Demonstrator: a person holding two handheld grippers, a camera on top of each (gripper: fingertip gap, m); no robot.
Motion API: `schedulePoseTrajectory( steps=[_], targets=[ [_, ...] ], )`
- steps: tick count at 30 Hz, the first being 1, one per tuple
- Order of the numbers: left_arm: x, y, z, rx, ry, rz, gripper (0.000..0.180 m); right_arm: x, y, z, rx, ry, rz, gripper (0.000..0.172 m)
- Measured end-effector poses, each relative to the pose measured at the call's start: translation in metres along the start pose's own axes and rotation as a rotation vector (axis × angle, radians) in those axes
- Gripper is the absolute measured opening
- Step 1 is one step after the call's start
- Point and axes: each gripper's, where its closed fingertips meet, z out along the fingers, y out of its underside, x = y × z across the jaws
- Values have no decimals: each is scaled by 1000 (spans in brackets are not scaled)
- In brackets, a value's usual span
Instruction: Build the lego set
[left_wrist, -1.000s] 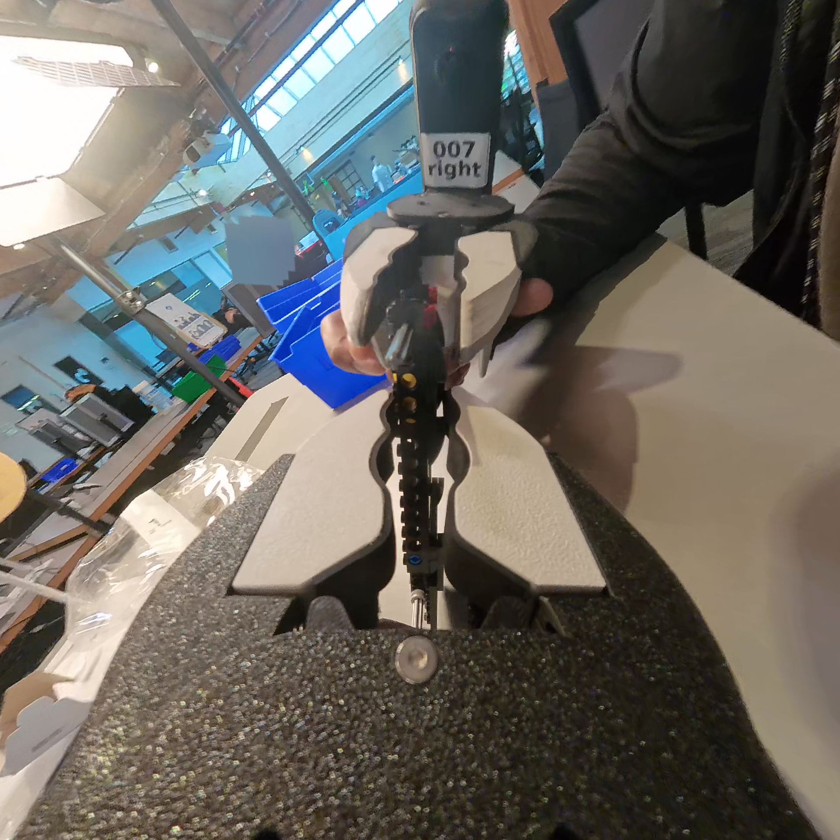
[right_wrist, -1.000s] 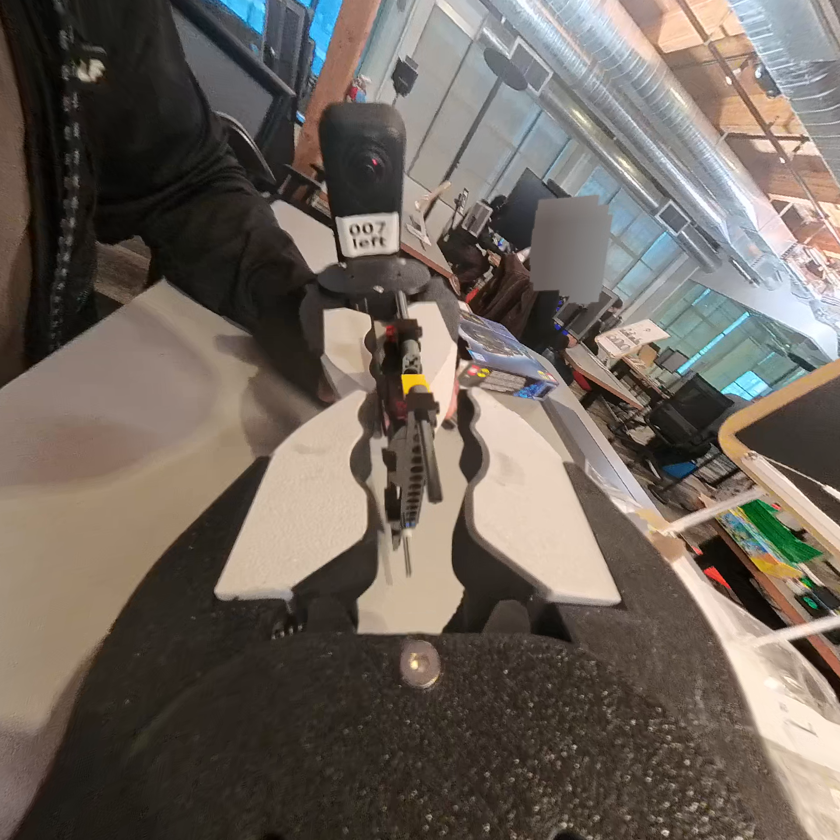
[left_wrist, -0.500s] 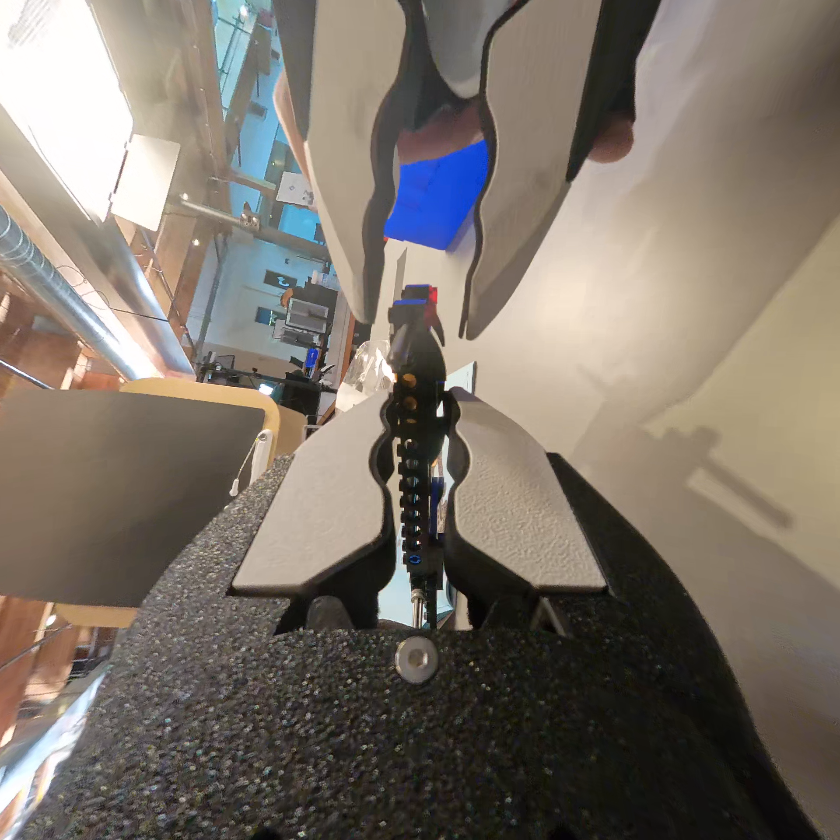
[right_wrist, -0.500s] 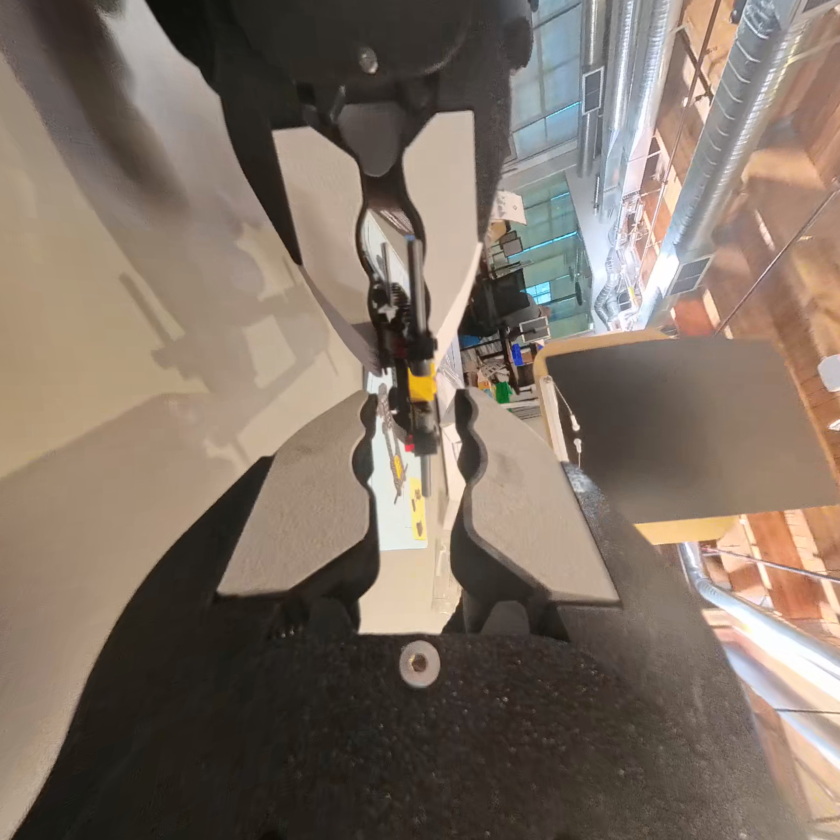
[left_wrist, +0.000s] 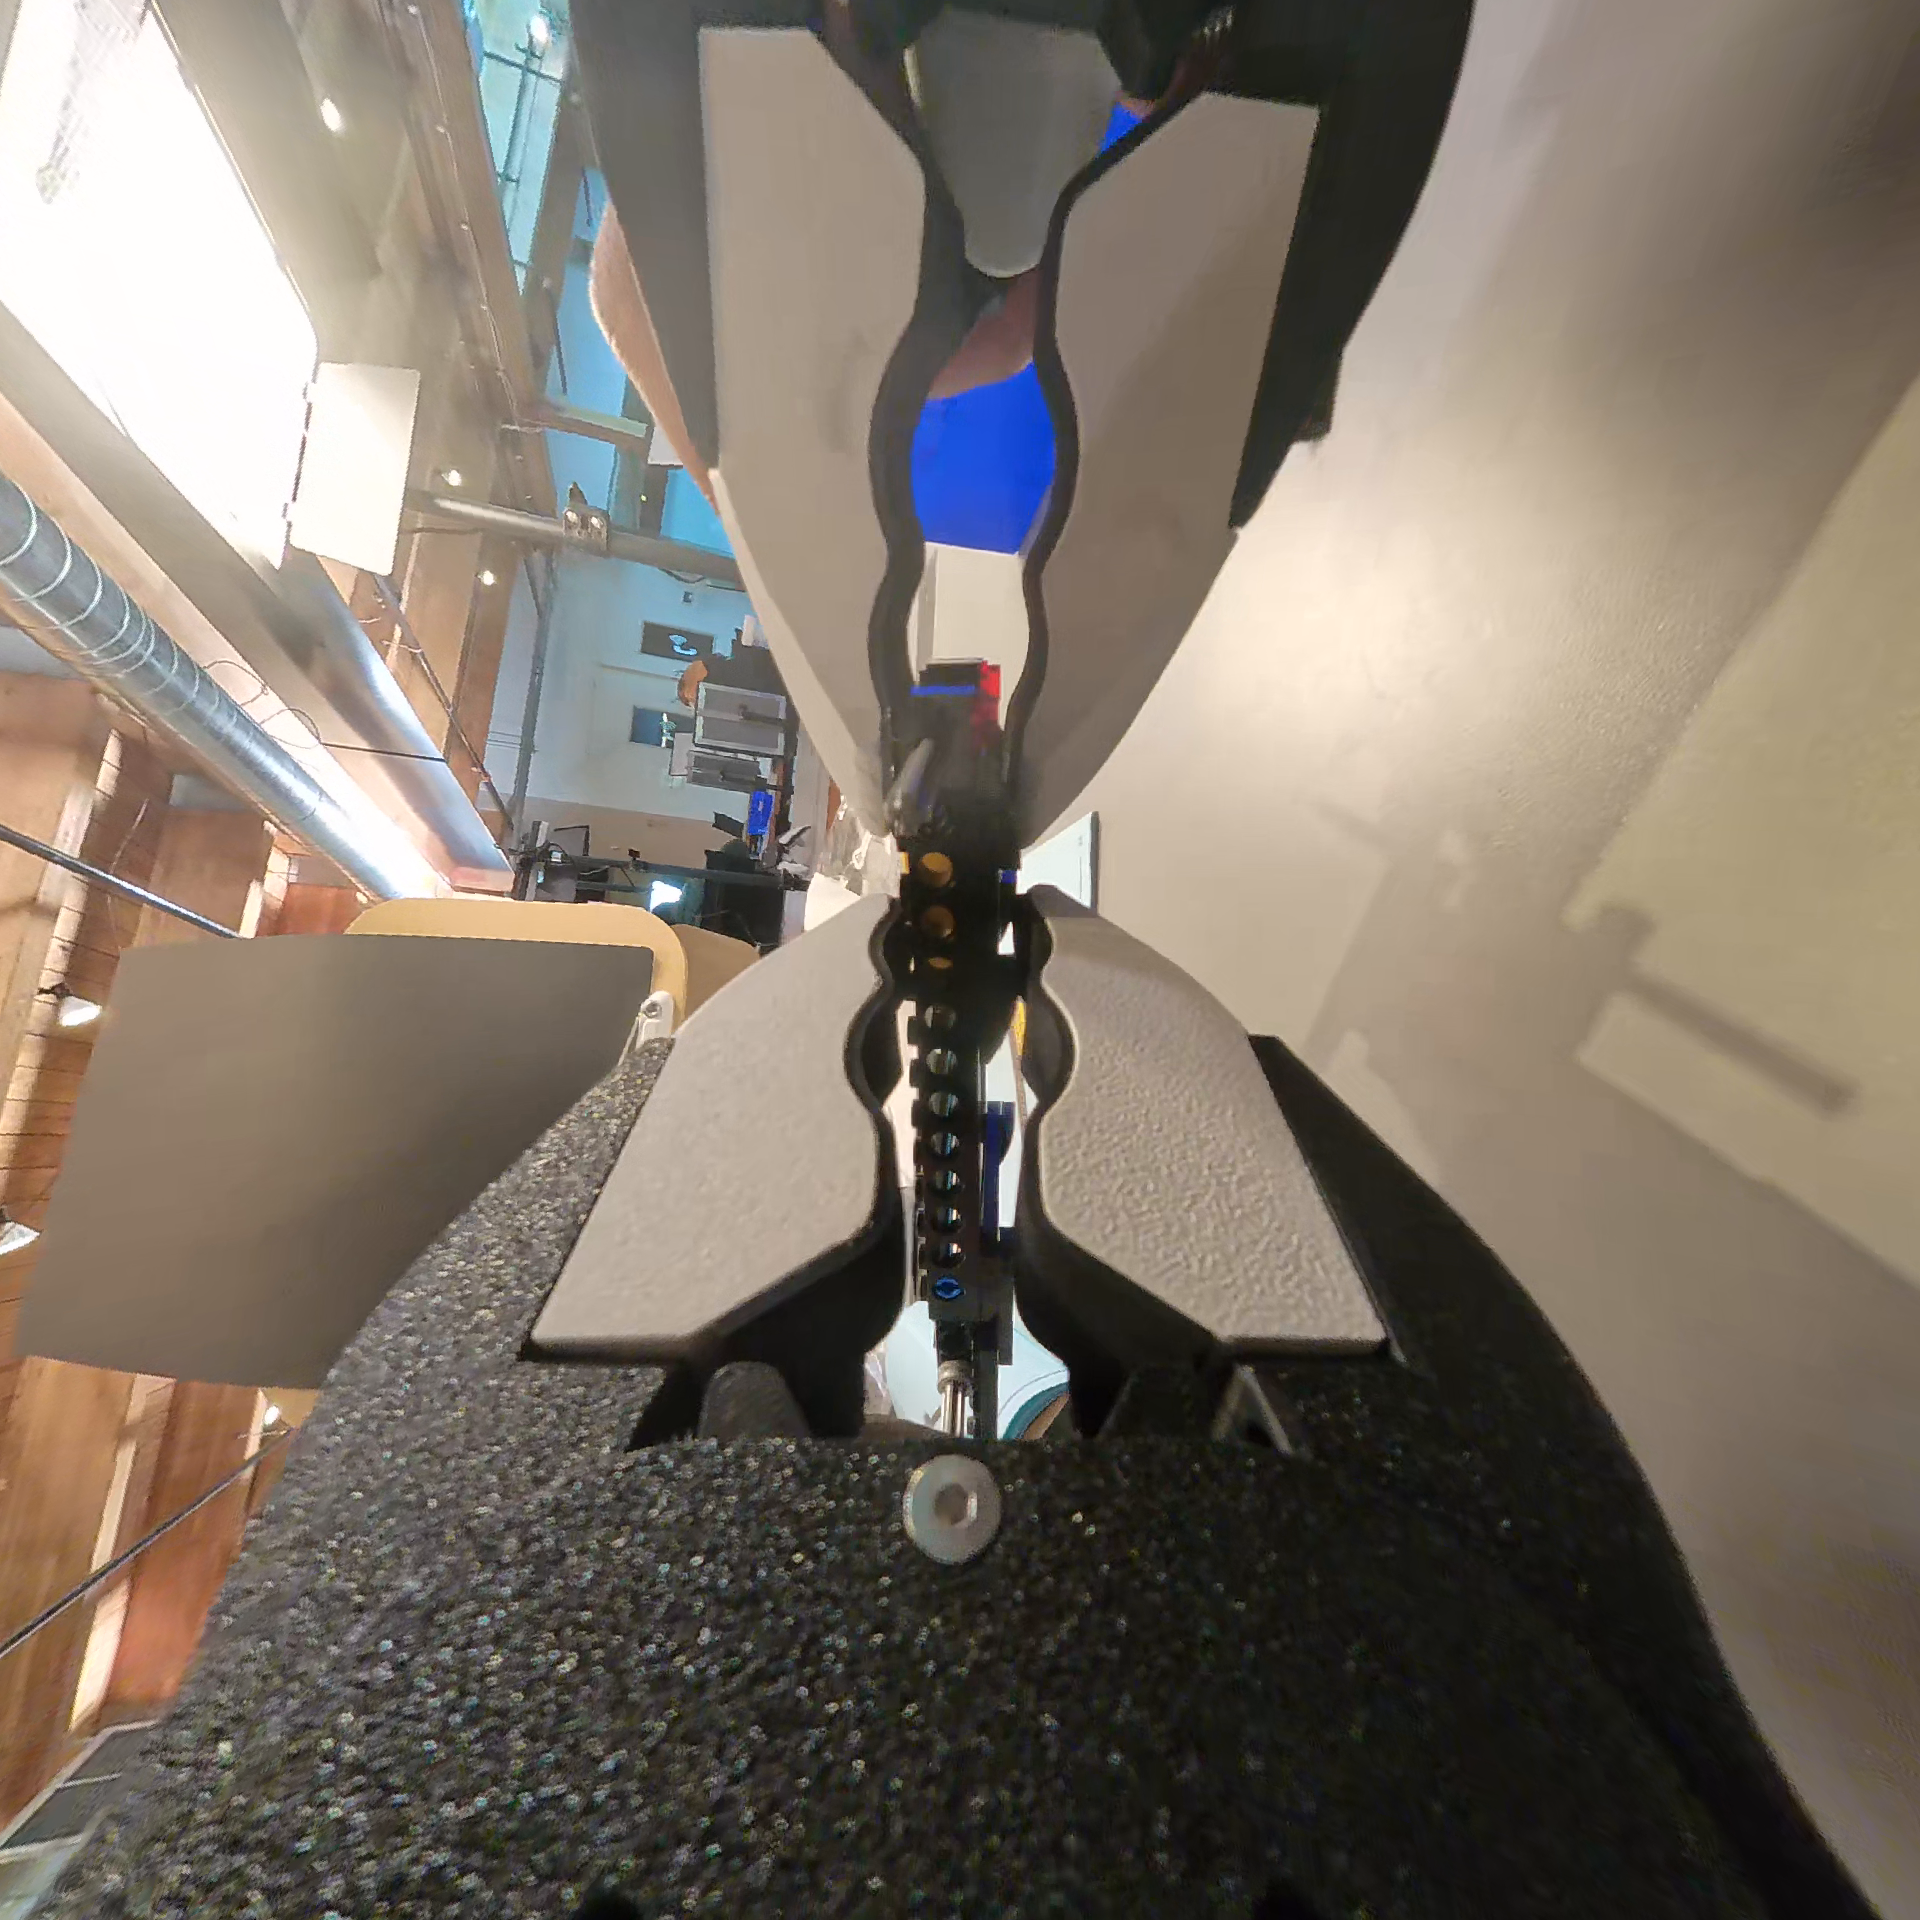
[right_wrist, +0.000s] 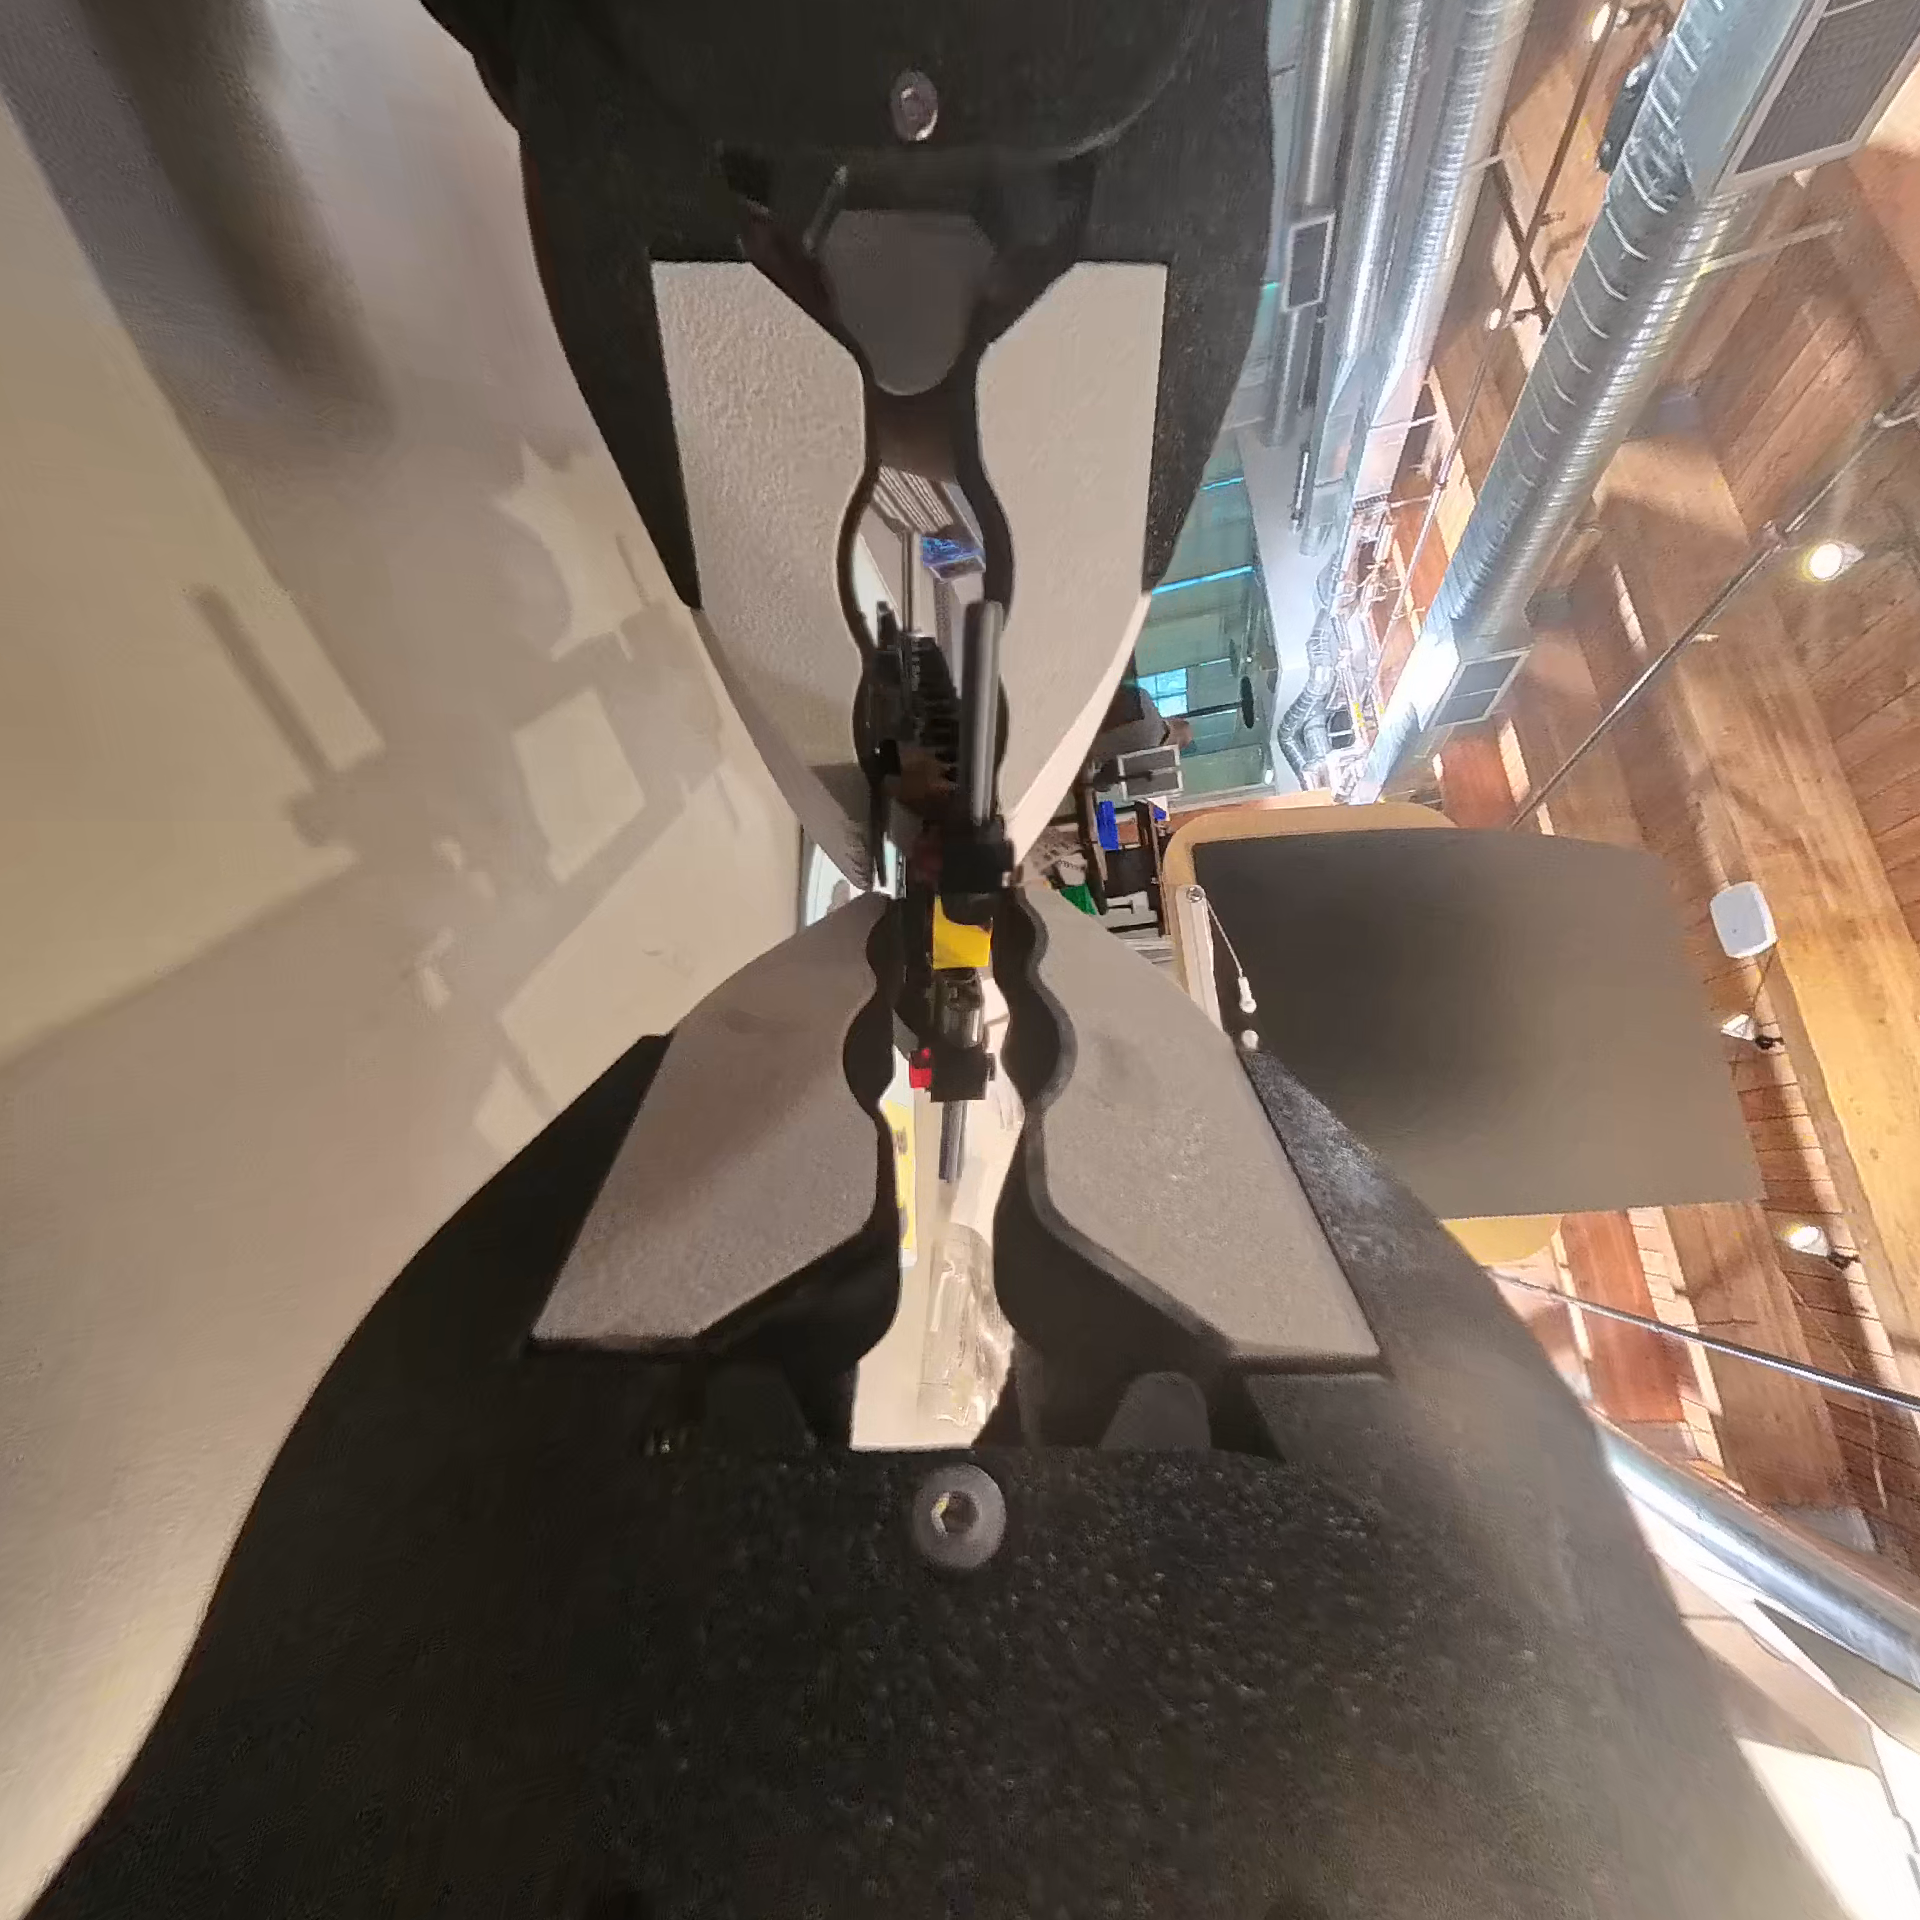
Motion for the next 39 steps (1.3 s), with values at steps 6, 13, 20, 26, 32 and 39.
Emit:
schedulePoseTrajectory(
  steps=[6,13,20,26,32,39],
  targets=[
    [3,-3,-1,-6,11,17,18,-3,0,-3,15,-57,-3,15],
    [9,-6,-1,1,49,4,18,-9,-1,-7,20,-104,8,14],
    [-5,-6,3,21,-47,-38,20,3,1,-8,29,-27,21,15],
    [-7,3,6,-8,-95,-36,38,2,-2,-8,36,-7,11,15],
    [-2,4,8,-4,-82,-21,17,-2,-5,-6,48,-8,-12,15],
    [8,5,6,-3,9,-19,15,-11,-7,-5,54,-53,-8,15]
  ],
)
